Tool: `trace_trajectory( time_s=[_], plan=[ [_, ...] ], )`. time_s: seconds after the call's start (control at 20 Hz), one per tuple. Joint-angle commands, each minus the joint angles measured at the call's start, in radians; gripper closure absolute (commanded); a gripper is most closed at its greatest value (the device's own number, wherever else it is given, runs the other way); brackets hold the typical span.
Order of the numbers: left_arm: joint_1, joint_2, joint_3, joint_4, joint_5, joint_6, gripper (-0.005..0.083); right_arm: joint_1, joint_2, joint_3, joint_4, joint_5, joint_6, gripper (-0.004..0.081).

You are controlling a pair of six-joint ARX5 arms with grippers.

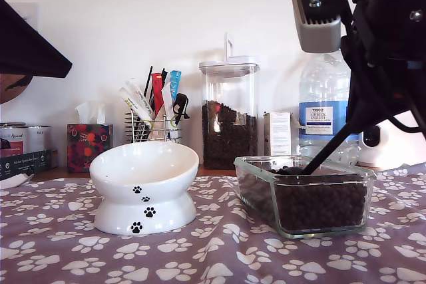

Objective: Measure one spoon of cat food and pour it into the food bowl

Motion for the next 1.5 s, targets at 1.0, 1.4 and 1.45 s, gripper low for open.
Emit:
trace_trajectory(
  time_s=[1.0,1.4,1.45],
  plan=[
    [-0.005,-0.002,-0.016,0.007,0.004,-0.005,0.0793,0.023,0.006,0.066,-0.124,-0.132,0.406,0.0783],
    [-0.005,-0.002,-0.016,0.007,0.004,-0.005,0.0793,0.023,0.006,0.066,-0.126,-0.138,0.623,0.0783],
    [-0.005,-0.002,-0.016,0.007,0.004,-0.005,0.0793,0.023,0.006,0.066,-0.126,-0.137,0.653,0.0783]
  ],
)
